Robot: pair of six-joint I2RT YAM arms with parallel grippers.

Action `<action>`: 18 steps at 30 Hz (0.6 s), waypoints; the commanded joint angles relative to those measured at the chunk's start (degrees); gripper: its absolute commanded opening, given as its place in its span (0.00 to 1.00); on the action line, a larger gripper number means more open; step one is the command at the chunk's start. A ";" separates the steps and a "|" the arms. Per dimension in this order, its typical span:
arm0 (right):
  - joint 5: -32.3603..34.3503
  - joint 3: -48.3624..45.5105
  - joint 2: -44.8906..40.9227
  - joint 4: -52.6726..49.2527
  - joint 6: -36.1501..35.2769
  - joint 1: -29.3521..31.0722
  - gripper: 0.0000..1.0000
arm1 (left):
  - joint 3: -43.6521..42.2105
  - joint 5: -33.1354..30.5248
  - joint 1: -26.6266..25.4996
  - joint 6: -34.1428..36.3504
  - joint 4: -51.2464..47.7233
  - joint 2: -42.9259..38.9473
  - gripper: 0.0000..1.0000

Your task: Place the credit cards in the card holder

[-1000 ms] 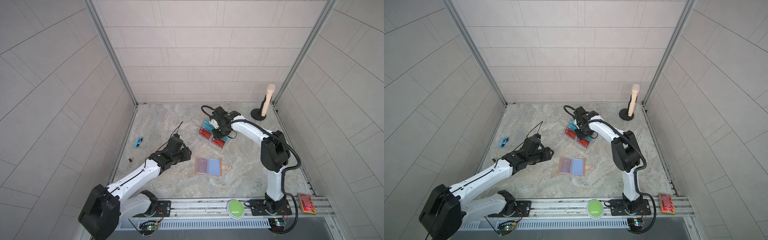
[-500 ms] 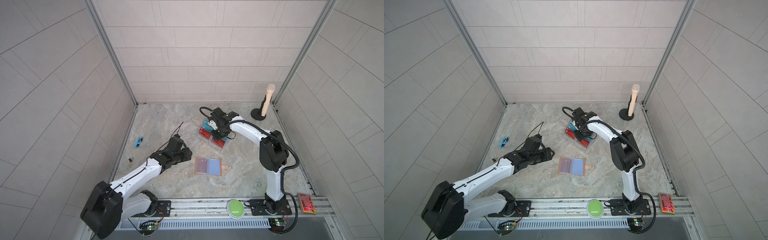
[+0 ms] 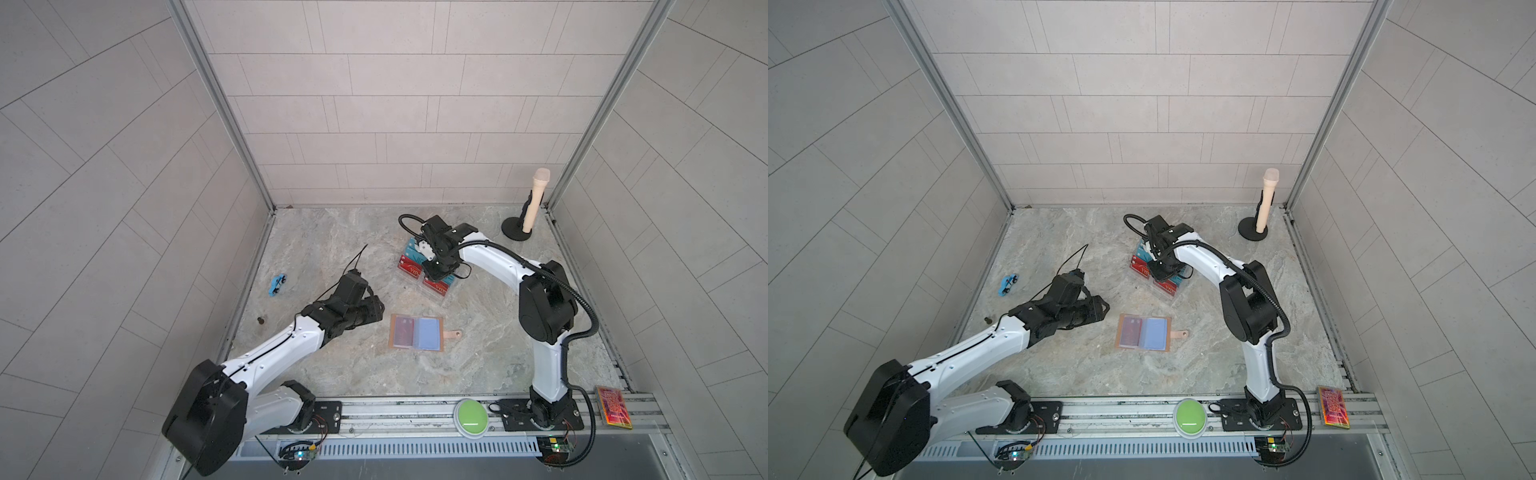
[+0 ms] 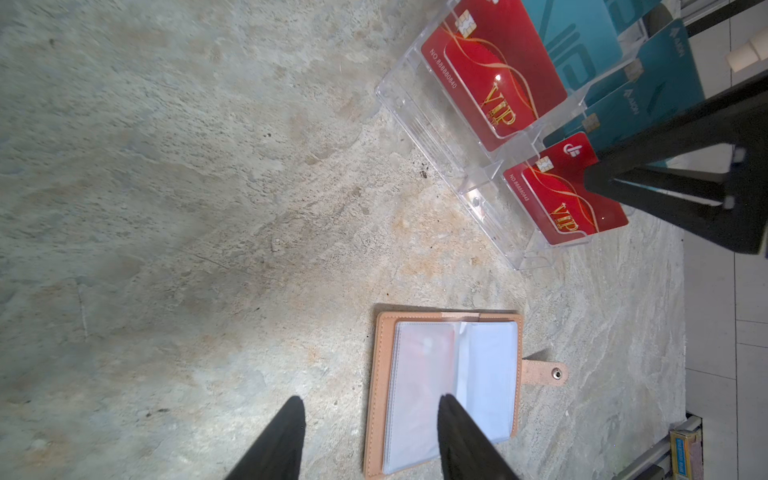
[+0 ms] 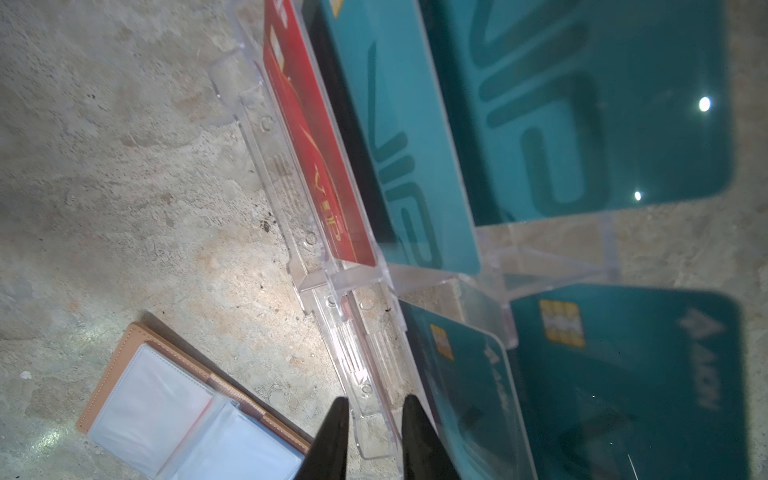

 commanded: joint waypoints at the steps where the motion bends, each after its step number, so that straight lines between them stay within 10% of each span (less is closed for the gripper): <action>1: -1.92 0.19 0.99 -2.29 -2.41 0.39 0.26 | 0.33 0.27 0.58 -0.02 -0.17 0.45 0.55; 18: -0.96 1.49 1.79 -3.93 -4.29 0.44 0.10 | -0.42 0.79 0.93 -0.82 0.18 0.10 0.55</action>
